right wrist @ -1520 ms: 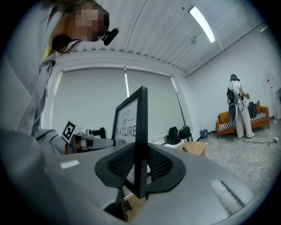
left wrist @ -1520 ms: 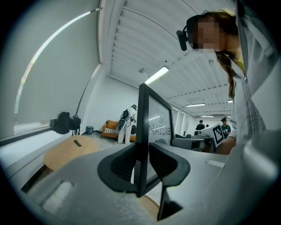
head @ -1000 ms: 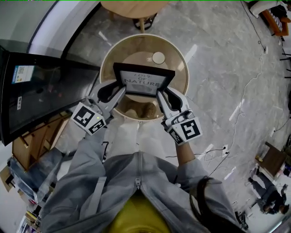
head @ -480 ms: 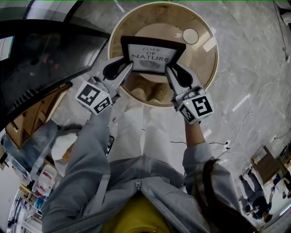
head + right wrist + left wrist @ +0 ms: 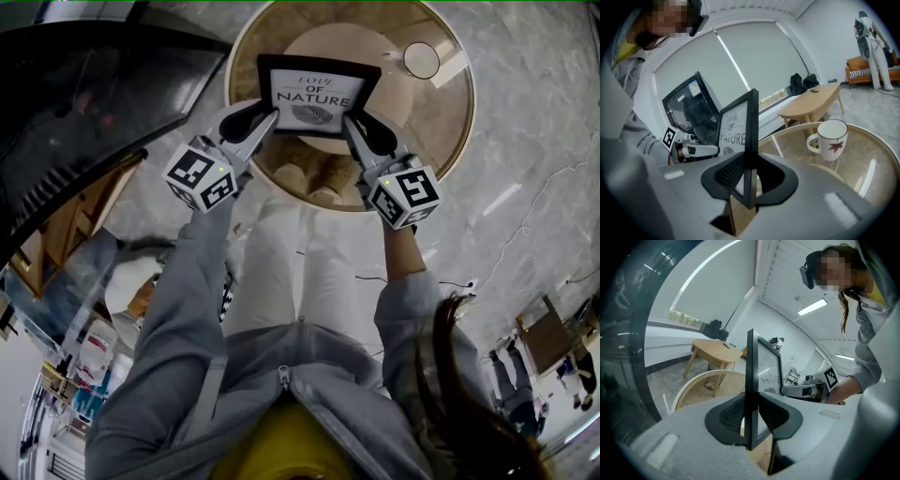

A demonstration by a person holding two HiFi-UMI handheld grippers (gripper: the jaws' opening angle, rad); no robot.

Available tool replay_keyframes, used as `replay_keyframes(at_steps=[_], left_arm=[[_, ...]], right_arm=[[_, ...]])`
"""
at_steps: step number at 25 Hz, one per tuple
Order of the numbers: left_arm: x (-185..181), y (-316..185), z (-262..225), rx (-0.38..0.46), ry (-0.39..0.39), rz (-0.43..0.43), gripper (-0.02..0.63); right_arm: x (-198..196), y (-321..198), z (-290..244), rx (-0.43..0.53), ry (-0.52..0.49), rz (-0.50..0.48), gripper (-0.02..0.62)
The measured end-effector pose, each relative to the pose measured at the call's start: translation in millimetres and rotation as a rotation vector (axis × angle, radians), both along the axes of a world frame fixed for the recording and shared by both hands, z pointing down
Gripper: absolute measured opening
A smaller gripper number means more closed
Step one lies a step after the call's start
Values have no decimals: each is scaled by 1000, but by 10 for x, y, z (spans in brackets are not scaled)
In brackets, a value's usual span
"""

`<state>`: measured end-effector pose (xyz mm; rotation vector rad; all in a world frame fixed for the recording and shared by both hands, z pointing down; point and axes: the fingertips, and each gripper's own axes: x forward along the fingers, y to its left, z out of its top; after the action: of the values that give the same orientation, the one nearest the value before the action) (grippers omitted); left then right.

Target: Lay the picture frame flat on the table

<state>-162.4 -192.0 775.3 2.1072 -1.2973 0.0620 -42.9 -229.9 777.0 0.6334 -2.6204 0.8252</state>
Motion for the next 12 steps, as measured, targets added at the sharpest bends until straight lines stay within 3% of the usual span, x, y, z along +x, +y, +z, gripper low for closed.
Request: replay_keyframes(at_steps=[12], left_arm=[[22, 87, 552, -142, 29, -1, 86]], right_arm=[[16, 79, 573, -127, 78, 1, 86]])
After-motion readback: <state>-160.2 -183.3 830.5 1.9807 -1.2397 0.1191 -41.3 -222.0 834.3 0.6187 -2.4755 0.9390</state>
